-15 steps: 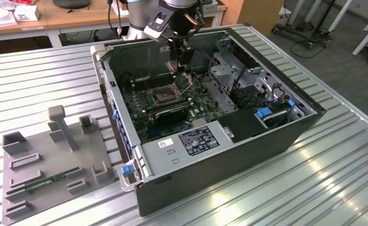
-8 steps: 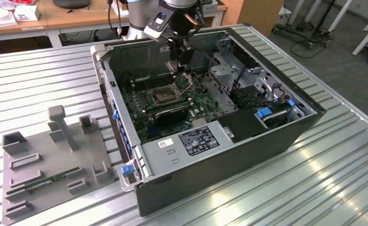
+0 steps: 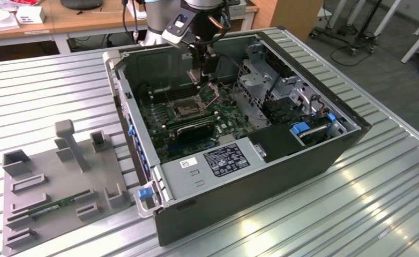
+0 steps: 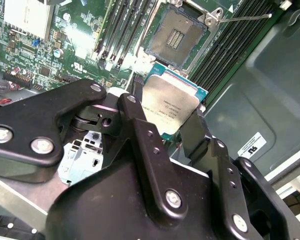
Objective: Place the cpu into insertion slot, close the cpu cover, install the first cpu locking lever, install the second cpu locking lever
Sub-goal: 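Place the cpu into insertion slot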
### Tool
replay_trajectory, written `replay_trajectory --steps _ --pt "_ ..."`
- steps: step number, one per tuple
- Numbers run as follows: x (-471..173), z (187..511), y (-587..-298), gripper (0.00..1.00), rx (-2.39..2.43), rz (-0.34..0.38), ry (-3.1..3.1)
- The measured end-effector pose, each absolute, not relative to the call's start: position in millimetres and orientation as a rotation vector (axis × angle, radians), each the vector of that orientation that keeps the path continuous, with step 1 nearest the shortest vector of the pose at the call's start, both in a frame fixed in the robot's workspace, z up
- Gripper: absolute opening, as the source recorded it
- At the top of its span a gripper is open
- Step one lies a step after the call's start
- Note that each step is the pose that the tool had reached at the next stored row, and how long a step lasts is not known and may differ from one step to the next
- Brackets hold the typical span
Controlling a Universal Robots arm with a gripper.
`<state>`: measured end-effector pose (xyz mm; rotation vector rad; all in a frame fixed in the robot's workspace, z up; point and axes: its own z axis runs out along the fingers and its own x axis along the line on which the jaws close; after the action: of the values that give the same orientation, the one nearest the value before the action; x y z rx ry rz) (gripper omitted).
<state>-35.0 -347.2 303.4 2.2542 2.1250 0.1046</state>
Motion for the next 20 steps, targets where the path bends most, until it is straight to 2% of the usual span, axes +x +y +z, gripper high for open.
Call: replay_trajectory --steps 11,20 --pt "-35.5 302.2 -347.2 0.55 2.264 0.105 2.114" --pt "-37.0 287.8 -347.2 0.55 2.265 0.103 2.114"
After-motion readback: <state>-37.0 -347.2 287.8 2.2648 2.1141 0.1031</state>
